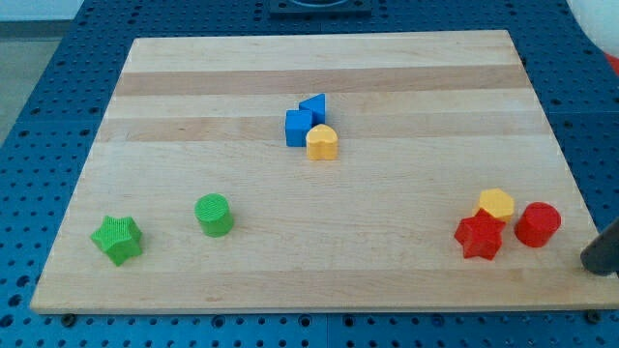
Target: Push the red circle and the hexagon towards the top
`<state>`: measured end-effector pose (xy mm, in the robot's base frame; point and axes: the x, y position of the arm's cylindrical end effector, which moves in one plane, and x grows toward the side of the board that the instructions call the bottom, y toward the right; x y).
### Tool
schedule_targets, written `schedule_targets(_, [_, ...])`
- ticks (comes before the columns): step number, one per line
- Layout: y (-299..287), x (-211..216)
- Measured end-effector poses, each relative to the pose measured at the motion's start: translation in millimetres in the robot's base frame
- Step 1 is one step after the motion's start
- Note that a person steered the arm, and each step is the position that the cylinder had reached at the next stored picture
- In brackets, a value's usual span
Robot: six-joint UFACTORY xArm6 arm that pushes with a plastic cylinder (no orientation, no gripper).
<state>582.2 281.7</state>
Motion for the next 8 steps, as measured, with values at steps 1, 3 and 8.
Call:
schedule_targets(1, [0.1,-19.1])
schedule_targets(3, [-15.9,-27.3])
schedule_targets(8, [-107.5,-73.7])
